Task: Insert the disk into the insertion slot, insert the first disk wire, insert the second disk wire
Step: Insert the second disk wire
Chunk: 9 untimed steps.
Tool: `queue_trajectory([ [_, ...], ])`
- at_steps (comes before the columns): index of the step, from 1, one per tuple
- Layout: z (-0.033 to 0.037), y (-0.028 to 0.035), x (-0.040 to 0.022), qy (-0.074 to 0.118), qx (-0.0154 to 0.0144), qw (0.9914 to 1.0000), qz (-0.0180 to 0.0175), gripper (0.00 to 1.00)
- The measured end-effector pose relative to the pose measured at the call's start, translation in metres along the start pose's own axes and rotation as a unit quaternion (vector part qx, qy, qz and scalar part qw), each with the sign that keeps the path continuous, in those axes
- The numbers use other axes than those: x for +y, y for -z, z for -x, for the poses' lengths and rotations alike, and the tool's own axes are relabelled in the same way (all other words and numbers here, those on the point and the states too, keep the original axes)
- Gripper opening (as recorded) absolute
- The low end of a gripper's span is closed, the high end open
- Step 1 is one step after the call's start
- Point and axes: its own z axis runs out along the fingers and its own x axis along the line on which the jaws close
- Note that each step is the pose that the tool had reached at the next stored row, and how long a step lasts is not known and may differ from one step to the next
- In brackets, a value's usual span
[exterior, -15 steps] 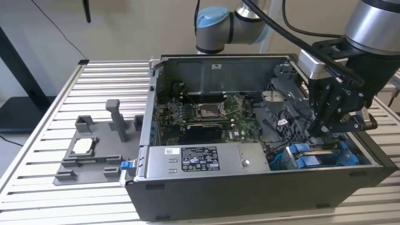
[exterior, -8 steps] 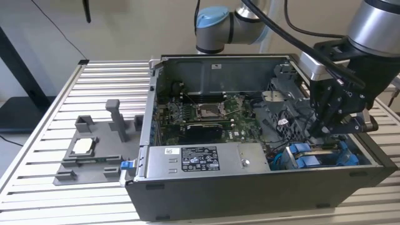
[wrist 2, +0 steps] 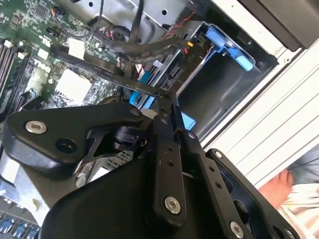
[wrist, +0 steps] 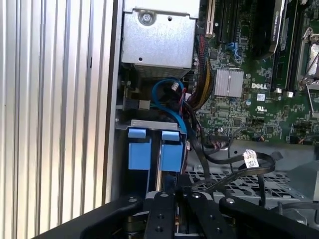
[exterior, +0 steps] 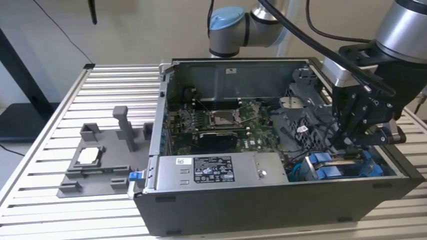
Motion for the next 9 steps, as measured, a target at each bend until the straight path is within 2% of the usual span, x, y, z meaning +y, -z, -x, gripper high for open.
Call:
queue_trajectory([
  [4, -0.0019, -0.0005, -0.0023, -0.002, -0.0002, 0.99999, 0.0043, 0.16],
  [9, -0.0023, -0.0024, -0.0045, -0.013, -0.0002, 0.99990, 0.0044, 0.16],
])
